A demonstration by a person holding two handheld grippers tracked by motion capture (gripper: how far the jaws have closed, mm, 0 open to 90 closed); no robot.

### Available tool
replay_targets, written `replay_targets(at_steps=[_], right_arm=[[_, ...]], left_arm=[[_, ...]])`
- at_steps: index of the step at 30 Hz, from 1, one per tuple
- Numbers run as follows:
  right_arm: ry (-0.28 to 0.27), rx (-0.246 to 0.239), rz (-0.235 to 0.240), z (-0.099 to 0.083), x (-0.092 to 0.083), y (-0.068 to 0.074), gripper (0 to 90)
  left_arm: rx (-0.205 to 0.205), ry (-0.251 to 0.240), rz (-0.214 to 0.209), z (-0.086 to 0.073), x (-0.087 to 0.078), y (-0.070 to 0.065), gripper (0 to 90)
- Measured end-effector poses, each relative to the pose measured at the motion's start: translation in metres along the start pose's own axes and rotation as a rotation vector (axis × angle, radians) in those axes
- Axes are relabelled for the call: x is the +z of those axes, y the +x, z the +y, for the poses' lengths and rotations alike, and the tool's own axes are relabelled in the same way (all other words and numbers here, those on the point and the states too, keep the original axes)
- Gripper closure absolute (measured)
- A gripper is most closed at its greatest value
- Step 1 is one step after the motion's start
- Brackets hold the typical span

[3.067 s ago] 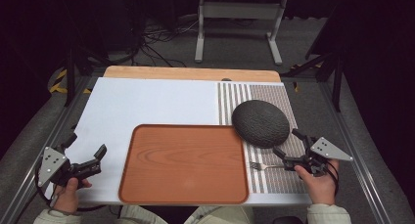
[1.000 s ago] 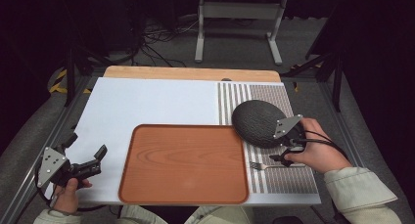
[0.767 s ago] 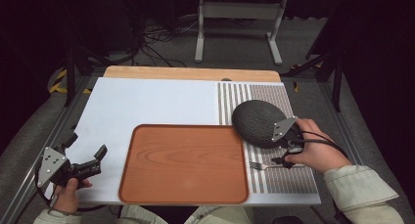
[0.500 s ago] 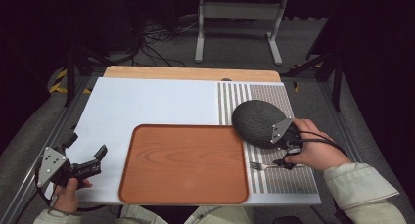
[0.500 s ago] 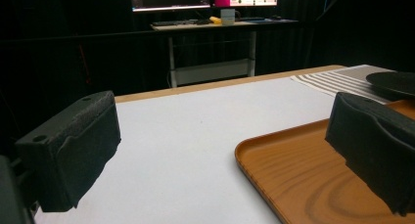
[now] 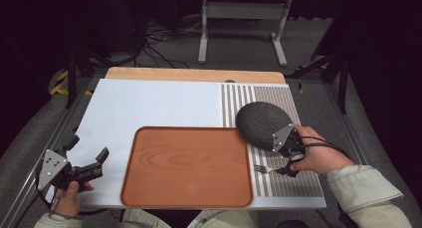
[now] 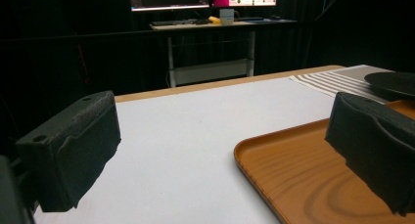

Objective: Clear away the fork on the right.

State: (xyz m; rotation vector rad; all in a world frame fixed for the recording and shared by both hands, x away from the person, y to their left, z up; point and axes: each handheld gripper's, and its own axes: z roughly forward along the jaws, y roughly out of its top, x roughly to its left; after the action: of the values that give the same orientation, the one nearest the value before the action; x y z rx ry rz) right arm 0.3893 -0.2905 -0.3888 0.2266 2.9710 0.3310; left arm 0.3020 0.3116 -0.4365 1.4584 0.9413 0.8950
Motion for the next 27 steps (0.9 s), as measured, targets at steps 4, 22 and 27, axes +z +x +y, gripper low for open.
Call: replay_targets(at_steps=[4,22,27], right_arm=[[0.006,0.004,0.009,0.000,0.006,0.001,25.7],[0.214,-0.042,0.103,-0.001,0.020,0.004,64.6],[0.261,-0.078,0.106,-0.001,0.022,0.002,75.6]], left_arm=[[0.003,-0.001,0.001,0.000,0.000,0.000,0.3],[0.001,0.000,-0.003,0.000,0.000,0.000,0.3],[0.000,-0.002,-0.005,0.000,0.000,0.000,0.3]])
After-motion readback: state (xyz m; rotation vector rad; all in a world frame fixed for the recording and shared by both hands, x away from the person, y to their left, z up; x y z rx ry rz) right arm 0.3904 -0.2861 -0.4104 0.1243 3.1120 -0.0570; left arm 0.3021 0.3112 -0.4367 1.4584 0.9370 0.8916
